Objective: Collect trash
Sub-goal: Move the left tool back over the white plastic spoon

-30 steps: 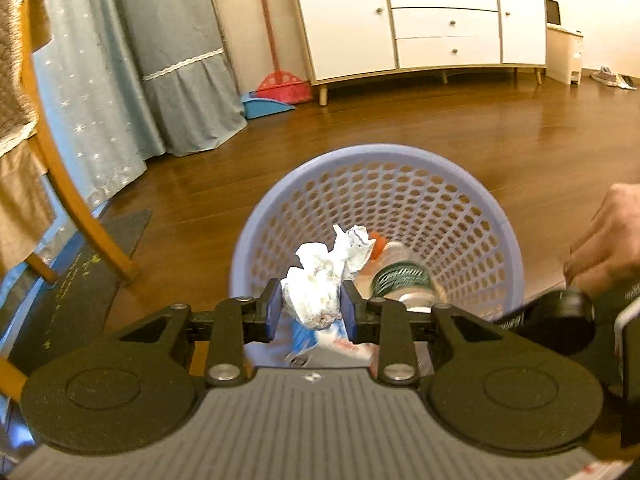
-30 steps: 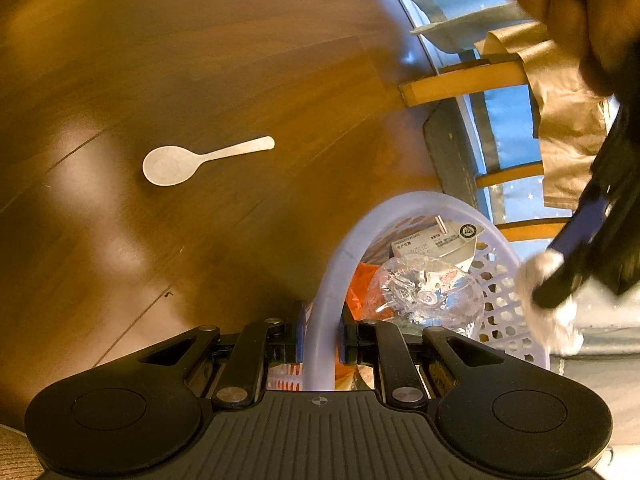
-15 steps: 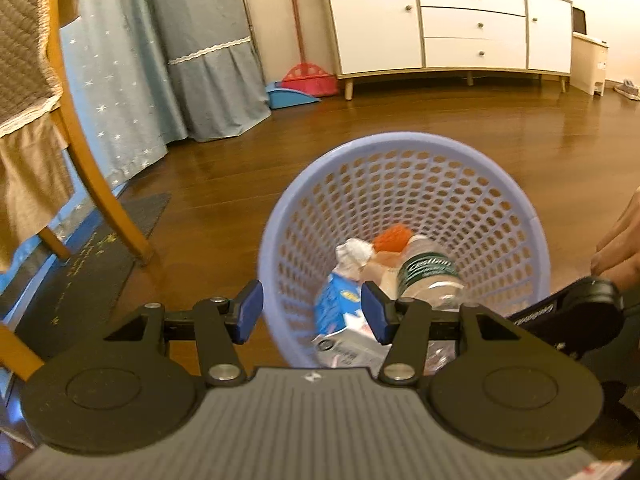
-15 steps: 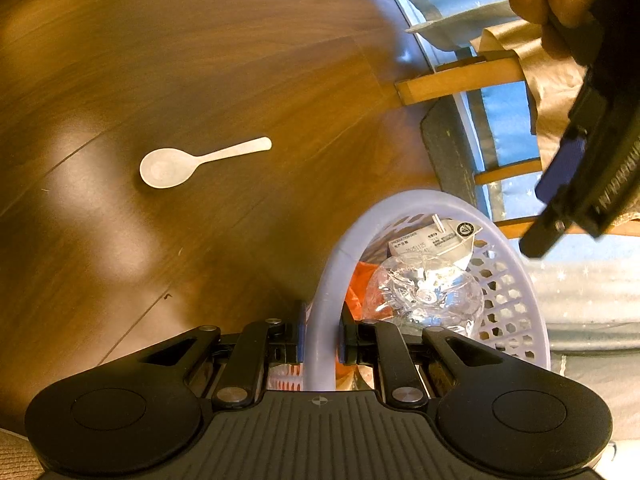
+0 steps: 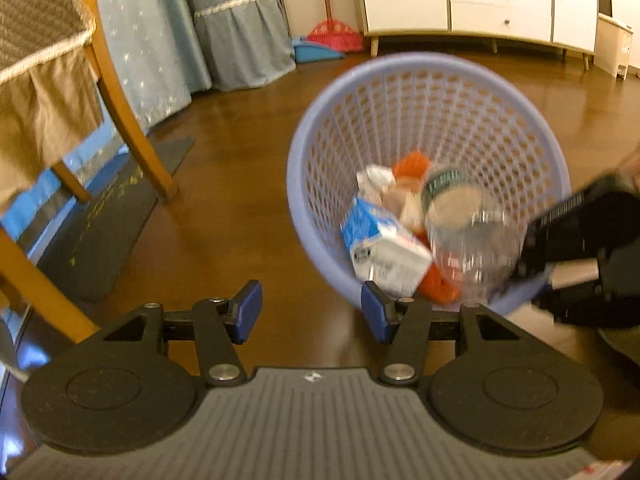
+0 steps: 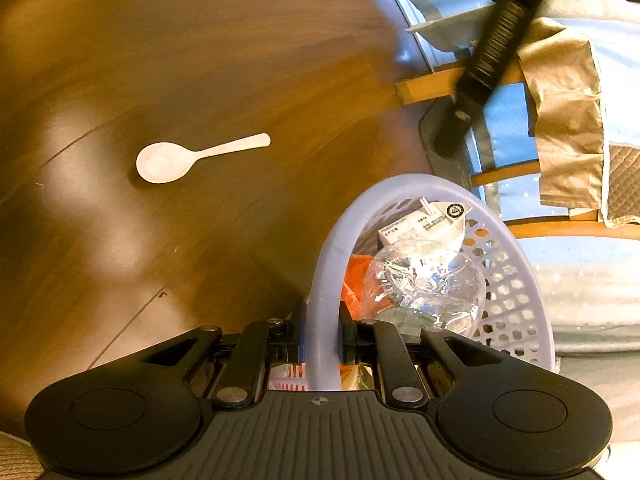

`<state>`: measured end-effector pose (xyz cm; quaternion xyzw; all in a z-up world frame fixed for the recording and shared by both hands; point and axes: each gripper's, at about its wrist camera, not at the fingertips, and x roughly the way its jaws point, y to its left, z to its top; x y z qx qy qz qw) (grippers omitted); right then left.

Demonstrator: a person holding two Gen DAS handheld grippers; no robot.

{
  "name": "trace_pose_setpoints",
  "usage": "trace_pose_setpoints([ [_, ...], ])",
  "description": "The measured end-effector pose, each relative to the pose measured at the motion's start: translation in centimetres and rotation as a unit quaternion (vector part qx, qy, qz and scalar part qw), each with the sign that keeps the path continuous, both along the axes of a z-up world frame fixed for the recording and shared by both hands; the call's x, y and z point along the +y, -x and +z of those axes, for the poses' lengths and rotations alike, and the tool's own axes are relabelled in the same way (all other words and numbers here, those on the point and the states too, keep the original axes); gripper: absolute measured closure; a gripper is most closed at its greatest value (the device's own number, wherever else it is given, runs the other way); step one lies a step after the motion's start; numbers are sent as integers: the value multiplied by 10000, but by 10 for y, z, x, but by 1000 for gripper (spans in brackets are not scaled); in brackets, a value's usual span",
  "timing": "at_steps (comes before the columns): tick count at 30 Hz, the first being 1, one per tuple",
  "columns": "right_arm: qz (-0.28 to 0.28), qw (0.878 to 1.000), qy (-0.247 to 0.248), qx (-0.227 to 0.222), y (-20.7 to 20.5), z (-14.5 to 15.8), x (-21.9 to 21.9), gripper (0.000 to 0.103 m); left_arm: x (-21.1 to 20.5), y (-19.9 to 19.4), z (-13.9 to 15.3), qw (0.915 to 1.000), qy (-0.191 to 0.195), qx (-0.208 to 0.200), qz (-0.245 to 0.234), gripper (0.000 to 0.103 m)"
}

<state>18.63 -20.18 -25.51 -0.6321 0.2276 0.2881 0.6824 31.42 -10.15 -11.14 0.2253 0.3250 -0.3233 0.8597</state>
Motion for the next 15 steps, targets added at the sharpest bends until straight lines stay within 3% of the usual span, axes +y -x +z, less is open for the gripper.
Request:
trace_pose_setpoints([
  [5,-13,10000,29,-26,-2,-3,1,93,12,15,-25,9990,-123,382,208,53],
  [15,-29,9997,181,-151,-6,-13,0,93,15,52,-81,9891,-159,1242,770,52],
])
